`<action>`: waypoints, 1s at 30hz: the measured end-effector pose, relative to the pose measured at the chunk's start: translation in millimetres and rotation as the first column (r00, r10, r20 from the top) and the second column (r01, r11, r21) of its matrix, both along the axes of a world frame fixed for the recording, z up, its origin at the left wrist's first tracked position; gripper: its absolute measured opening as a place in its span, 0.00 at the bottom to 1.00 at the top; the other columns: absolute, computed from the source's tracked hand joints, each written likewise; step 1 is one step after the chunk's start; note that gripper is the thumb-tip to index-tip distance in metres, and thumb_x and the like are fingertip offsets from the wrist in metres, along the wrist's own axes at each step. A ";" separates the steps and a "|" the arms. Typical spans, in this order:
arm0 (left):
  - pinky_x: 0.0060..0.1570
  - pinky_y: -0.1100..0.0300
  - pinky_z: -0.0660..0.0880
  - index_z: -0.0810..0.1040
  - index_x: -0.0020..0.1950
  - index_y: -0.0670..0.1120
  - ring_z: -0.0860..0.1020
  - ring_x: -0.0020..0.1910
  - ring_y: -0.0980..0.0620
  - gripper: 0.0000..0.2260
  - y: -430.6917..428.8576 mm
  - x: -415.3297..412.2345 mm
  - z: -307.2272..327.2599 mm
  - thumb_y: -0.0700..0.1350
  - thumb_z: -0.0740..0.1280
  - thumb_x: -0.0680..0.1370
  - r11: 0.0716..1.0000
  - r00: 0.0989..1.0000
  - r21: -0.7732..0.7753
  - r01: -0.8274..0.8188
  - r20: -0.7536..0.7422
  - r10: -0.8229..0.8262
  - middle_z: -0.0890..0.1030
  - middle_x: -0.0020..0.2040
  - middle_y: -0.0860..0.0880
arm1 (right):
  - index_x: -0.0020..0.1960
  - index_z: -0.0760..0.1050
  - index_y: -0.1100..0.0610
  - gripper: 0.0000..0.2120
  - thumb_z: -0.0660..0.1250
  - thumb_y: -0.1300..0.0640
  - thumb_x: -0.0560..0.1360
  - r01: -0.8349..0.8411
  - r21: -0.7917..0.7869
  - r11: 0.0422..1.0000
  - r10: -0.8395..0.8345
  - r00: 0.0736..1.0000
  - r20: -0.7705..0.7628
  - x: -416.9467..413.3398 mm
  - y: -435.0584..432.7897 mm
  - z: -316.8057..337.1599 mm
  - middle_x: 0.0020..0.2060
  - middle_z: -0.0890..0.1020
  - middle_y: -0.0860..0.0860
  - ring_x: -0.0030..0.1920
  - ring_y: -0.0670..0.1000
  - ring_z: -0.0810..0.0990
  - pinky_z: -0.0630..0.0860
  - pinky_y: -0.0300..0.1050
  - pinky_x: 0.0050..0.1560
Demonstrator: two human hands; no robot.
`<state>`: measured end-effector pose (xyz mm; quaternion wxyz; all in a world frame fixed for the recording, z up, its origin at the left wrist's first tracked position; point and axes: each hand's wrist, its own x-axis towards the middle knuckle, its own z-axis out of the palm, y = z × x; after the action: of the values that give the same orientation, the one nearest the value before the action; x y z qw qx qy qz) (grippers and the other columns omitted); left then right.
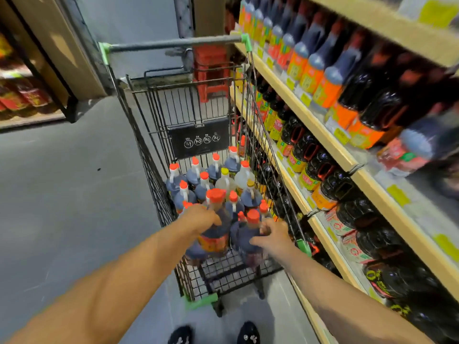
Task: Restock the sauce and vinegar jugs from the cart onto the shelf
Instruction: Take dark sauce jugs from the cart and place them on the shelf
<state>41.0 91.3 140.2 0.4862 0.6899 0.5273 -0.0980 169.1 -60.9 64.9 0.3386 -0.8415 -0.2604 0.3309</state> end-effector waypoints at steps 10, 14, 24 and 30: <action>0.44 0.58 0.71 0.80 0.50 0.41 0.77 0.51 0.46 0.10 19.0 50.2 98.0 0.47 0.66 0.76 0.915 0.899 0.225 0.336 0.214 -0.383 0.78 0.48 0.41 | 0.34 0.59 0.57 0.21 0.73 0.70 0.66 0.396 0.347 0.850 -0.473 0.864 0.173 -27.0 -38.7 103.5 0.32 0.63 0.55 0.35 0.50 0.60 0.54 0.38 0.30; 0.42 0.55 0.70 0.71 0.31 0.46 0.75 0.45 0.47 0.12 9.1 69.0 116.5 0.42 0.68 0.74 0.870 0.795 0.280 0.406 0.362 -0.487 0.75 0.38 0.44 | 0.35 0.64 0.59 0.19 0.76 0.66 0.65 0.522 0.442 0.730 -0.653 0.724 0.224 -28.4 -65.5 126.8 0.33 0.65 0.56 0.35 0.50 0.62 0.55 0.44 0.33; 0.37 0.54 0.59 0.60 0.30 0.46 0.65 0.35 0.48 0.21 -51.1 144.1 103.3 0.44 0.72 0.73 0.838 0.585 0.343 0.424 0.602 -0.543 0.62 0.31 0.43 | 0.34 0.62 0.50 0.23 0.77 0.64 0.63 0.495 0.643 0.585 -0.809 0.301 0.504 25.0 -143.2 153.8 0.36 0.67 0.47 0.44 0.52 0.65 0.63 0.28 0.44; 0.36 0.55 0.64 0.63 0.28 0.47 0.73 0.37 0.47 0.20 -81.0 204.1 88.3 0.45 0.73 0.70 0.860 0.569 0.341 0.379 0.647 -0.507 0.72 0.32 0.41 | 0.35 0.68 0.64 0.17 0.78 0.65 0.62 0.350 0.724 0.595 -0.791 0.097 0.604 88.0 -173.9 158.8 0.38 0.68 0.52 0.44 0.46 0.62 0.61 0.22 0.47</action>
<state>245.2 10.3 228.5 0.5533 0.8191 0.1102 0.1039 257.0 -234.8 223.7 0.4053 -0.8125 -0.0985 -0.4072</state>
